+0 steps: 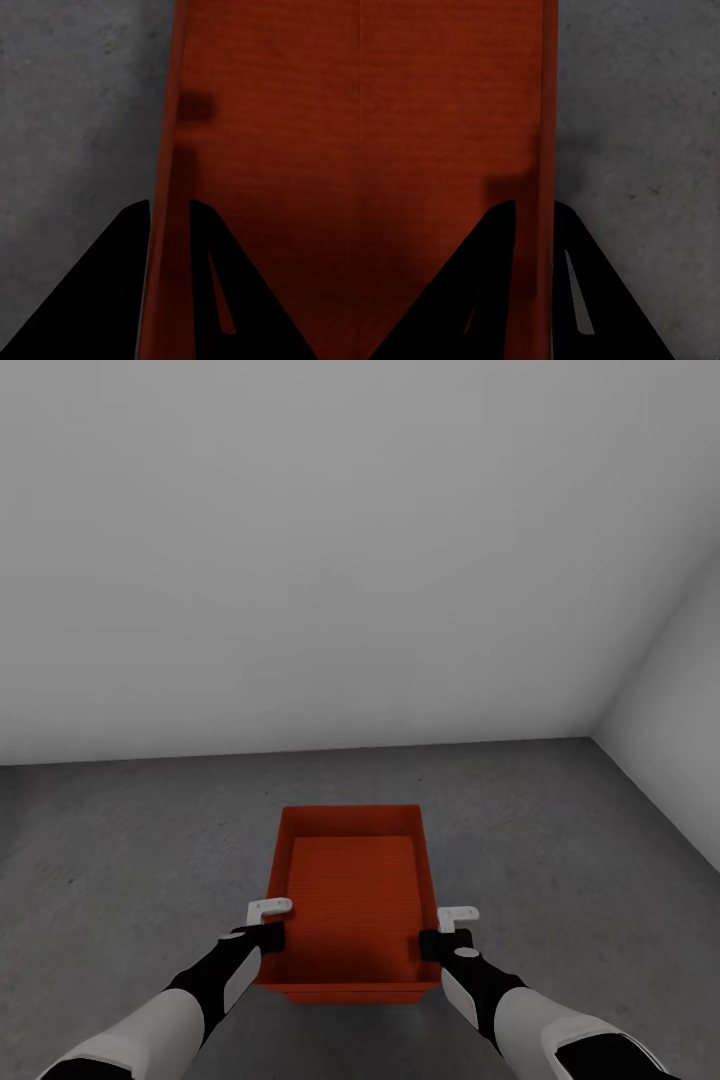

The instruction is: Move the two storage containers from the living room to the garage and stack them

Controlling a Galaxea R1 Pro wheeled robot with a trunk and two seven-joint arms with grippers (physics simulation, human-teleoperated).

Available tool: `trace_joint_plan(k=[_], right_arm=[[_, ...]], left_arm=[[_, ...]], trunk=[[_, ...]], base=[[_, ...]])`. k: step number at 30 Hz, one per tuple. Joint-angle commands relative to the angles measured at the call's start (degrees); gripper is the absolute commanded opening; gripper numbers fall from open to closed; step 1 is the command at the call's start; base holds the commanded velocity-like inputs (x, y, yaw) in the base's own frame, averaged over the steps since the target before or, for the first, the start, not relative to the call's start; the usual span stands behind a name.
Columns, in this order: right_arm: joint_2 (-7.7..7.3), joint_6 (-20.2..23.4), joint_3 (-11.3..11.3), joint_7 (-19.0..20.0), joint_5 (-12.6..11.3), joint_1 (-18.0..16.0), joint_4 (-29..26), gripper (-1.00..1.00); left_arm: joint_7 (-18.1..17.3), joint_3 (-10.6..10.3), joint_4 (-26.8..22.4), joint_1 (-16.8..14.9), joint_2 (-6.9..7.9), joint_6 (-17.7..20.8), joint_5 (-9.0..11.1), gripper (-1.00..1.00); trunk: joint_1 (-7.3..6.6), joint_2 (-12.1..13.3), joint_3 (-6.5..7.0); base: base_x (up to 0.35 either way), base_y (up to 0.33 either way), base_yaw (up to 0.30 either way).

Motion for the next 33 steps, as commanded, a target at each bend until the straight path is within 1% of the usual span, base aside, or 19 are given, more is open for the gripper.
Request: trace_joint_plan(k=[1, 8, 24, 33], right_arm=[[0.09, -0.3, -0.3, -0.3, -0.8, 0.0, 0.2, -1.00], [0.09, -0.4, -0.3, -0.3, -0.8, 0.0, 0.2, -1.00], [0.09, -0.4, -0.3, -0.3, -0.8, 0.0, 0.2, -1.00], [0.09, -0.4, -0.3, -0.3, -0.8, 0.0, 0.2, -1.00]], left_arm=[[5.0, 1.7, -3.4, 0.0, -0.15, 0.4, 0.1, -1.00], [5.0, 1.7, -3.4, 0.0, -0.15, 0.4, 0.1, -1.00], [5.0, 1.7, -3.3, 0.0, -0.06, 0.4, 0.1, -1.00], [5.0, 1.7, -3.3, 0.0, 0.01, 0.4, 0.1, -1.00]], trunk=[[0.22, -0.4, -0.23], [1.76, -3.2, -1.49], [1.76, -3.2, -1.49], [3.73, -6.9, -3.10]], base=[[0.000, 0.000, 0.000], [0.000, 0.000, 0.000], [0.000, 0.000, 0.000], [0.000, 0.000, 0.000]])
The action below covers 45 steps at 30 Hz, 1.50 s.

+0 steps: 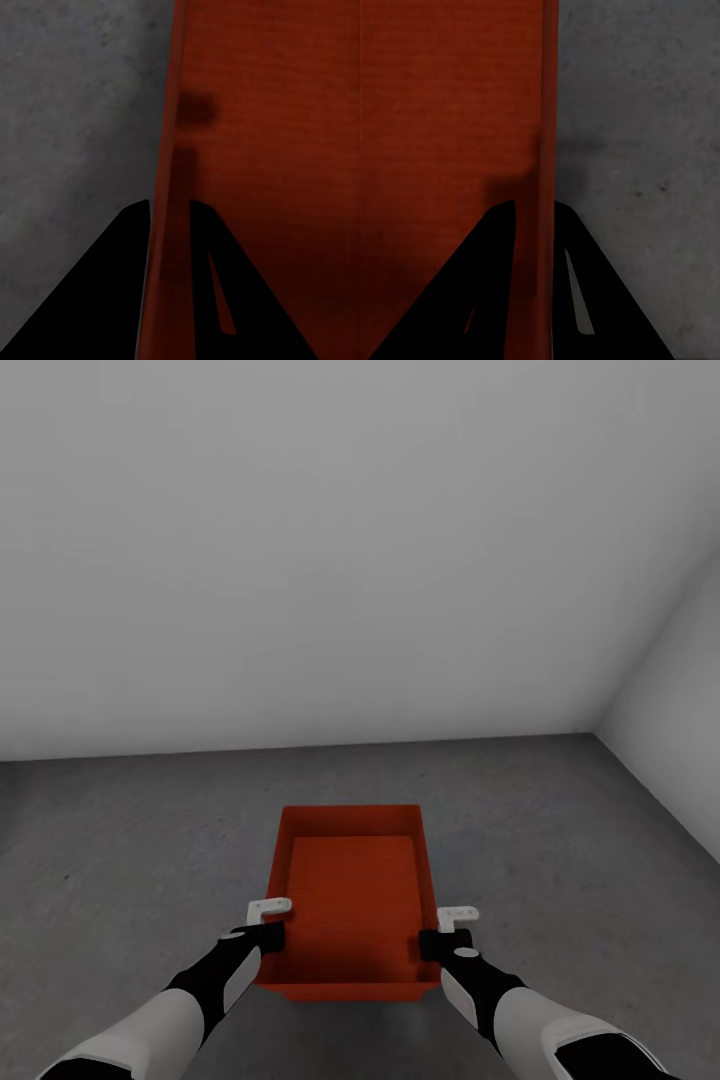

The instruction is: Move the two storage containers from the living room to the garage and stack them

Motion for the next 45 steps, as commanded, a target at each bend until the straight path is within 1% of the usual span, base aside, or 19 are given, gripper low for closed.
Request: trace_joint_plan(k=[1, 9, 45], right_arm=[[0.00, -0.3, -0.2, -0.2, -0.8, 0.0, 0.2, -1.00], [0.00, -0.3, -0.2, -0.2, -0.8, 0.0, 0.2, -1.00], [0.00, -0.4, -0.2, -0.2, -0.8, 0.0, 0.2, -1.00]], left_arm=[[5.1, 1.7, -3.3, 0.0, -0.05, 0.4, 0.2, -1.00], [5.1, 1.7, -3.3, 0.0, -0.04, 0.5, 0.2, -1.00], [5.2, 1.7, -3.0, 0.0, -0.10, 0.4, 0.2, -1.00]], trunk=[[0.22, -0.4, -0.23], [1.98, -3.6, -1.67], [1.98, -3.6, -1.67]], base=[[0.000, 0.000, 0.000], [0.000, 0.000, 0.000], [0.000, 0.000, 0.000]])
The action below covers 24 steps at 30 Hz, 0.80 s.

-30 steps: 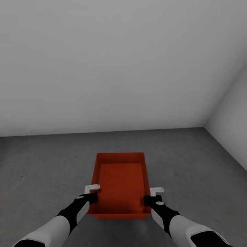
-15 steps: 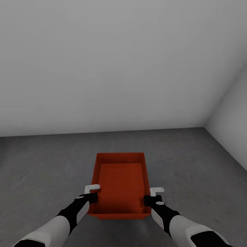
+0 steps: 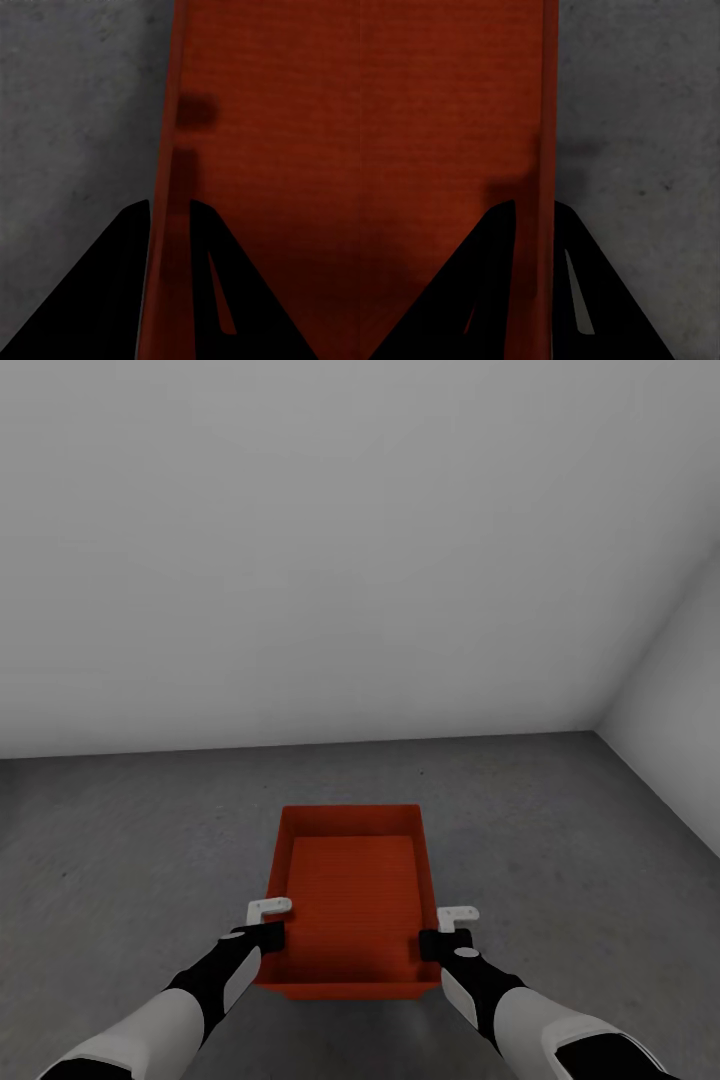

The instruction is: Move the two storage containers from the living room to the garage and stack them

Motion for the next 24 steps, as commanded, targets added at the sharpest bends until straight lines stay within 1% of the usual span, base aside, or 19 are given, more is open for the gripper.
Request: trace_joint_plan(k=[1, 5, 11, 24], right_arm=[[0.05, -0.3, -0.2, -0.3, -0.8, 0.0, 0.2, -1.00], [0.05, -0.3, -0.2, -0.3, -0.8, 0.0, 0.2, -1.00], [0.05, -0.3, -0.2, -0.3, -0.8, 0.0, 0.2, -1.00], [0.05, -0.3, -0.2, -0.3, -0.8, 0.0, 0.2, -1.00]], left_arm=[[5.1, 1.7, -3.0, 0.0, -0.07, 0.4, 0.1, -1.00], [5.1, 1.7, -3.0, 0.0, -0.08, 0.4, 0.1, -1.00], [5.1, 1.7, -2.9, 0.0, -0.07, 0.4, 0.1, -1.00], [5.1, 1.6, -2.6, 0.0, -0.10, 0.4, 0.1, -1.00]], trunk=[[-0.01, 0.0, -0.04], [-0.01, 0.0, -0.04], [-0.01, 0.0, -0.04], [-0.01, 0.0, -0.04]], base=[[0.000, 0.000, 0.000], [0.020, 0.000, 0.000], [0.098, 0.000, 0.000], [0.008, 0.000, 0.000]])
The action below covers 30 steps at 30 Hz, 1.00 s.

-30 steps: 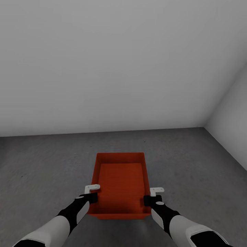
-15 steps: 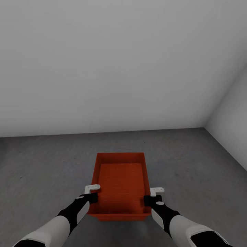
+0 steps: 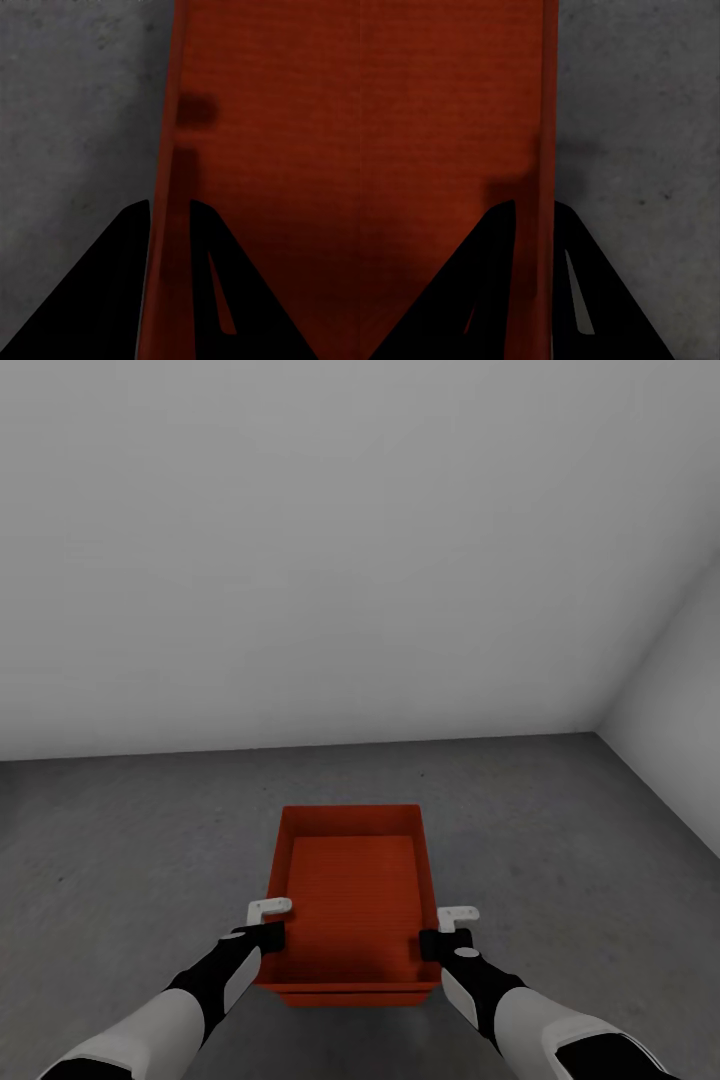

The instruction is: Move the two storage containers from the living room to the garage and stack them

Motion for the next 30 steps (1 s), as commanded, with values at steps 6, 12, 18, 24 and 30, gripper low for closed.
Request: trace_joint_plan(k=[6, 12, 18, 24, 30], right_arm=[[0.10, -0.3, -0.3, -0.3, -0.8, 0.0, 0.2, -1.00], [0.10, -0.3, -0.3, -0.3, -0.8, 0.0, 0.2, -1.00], [0.10, -0.3, -0.3, -0.3, -0.8, 0.0, 0.2, -1.00], [0.10, -0.3, -0.3, -0.3, -0.8, 0.0, 0.2, -1.00], [0.10, -0.3, -0.3, -0.3, -0.8, 0.0, 0.2, -1.00]], left_arm=[[5.1, 1.7, -2.7, 0.0, -0.15, 0.5, 0.0, -1.00], [5.1, 1.7, -2.6, 0.0, -0.19, 0.6, 0.2, -1.00], [5.1, 1.7, -2.6, 0.0, -0.23, 0.6, 0.2, -1.00], [5.1, 1.8, -2.7, 0.0, -0.22, 0.6, 0.2, -1.00], [5.1, 1.7, -2.7, 0.0, -0.22, 0.6, 0.1, -1.00]], trunk=[[-0.01, 0.0, -0.04], [-0.01, 0.0, -0.04], [-0.01, 0.0, -0.04], [1.31, -2.4, -1.12], [2.63, -4.8, -2.20]], base=[[0.000, 0.000, 0.000], [0.000, 0.000, 0.000], [0.000, 0.000, 0.000], [0.000, 0.000, 0.000], [0.000, 0.000, 0.000]])
